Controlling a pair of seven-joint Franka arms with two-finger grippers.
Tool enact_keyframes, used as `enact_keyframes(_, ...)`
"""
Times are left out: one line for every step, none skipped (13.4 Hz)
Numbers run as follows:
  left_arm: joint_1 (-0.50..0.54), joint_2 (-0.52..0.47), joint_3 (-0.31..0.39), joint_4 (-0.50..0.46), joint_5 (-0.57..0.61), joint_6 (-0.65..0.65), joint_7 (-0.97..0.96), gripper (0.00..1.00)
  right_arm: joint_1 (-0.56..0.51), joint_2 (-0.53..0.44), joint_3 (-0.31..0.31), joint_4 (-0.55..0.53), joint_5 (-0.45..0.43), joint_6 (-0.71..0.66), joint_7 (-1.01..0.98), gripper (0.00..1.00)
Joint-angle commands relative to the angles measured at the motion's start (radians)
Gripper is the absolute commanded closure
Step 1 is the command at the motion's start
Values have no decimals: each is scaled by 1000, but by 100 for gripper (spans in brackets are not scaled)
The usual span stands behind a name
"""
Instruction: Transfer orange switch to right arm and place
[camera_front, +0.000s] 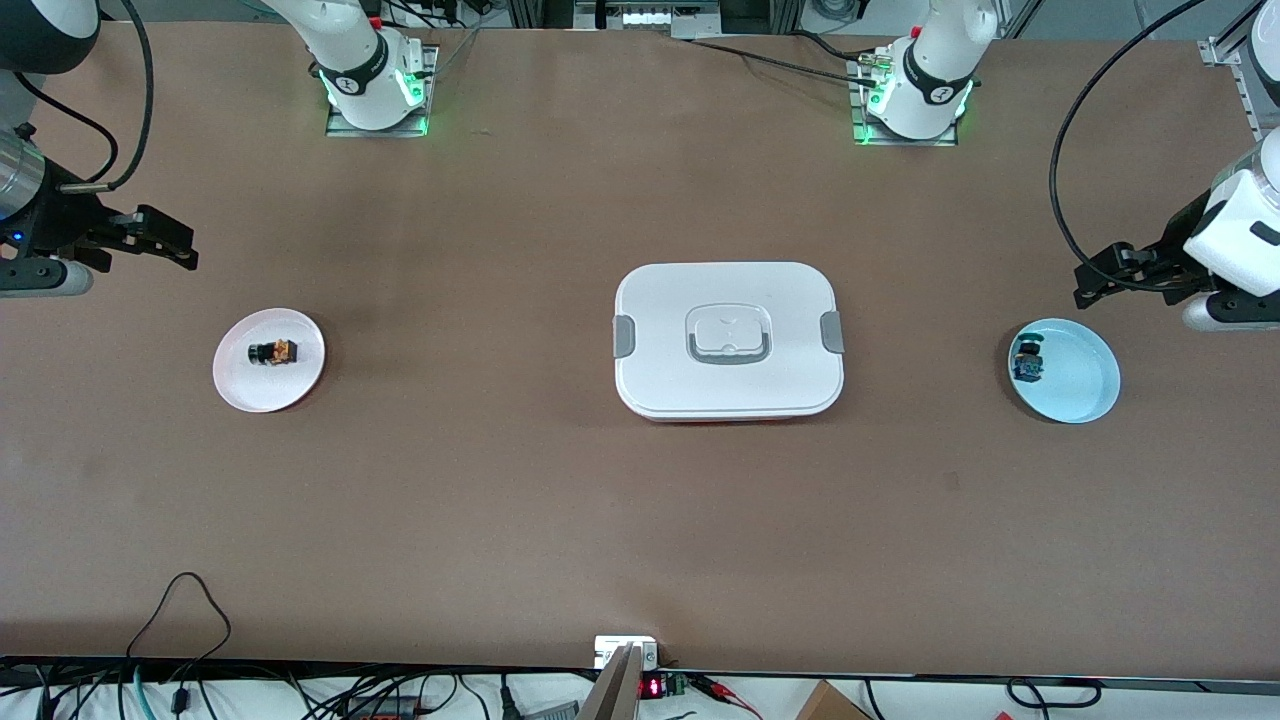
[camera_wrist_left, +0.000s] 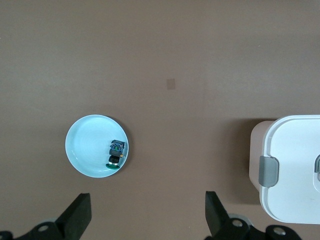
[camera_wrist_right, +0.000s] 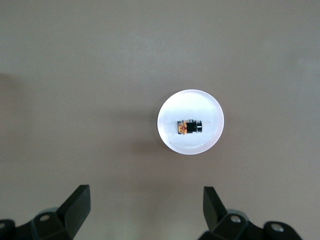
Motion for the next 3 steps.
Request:
enact_keyframes(-2, 7, 2, 27, -17, -22, -5, 0, -2, 8, 1, 21, -3, -20, 13, 0)
enact_keyframes(-2, 7, 2, 27, -17, -22, -5, 0, -1, 8, 1, 21, -2, -21, 14, 0)
enact_keyframes(-2, 7, 2, 27, -16, -22, -5, 0, -1, 8, 1, 21, -2, -21, 17, 0)
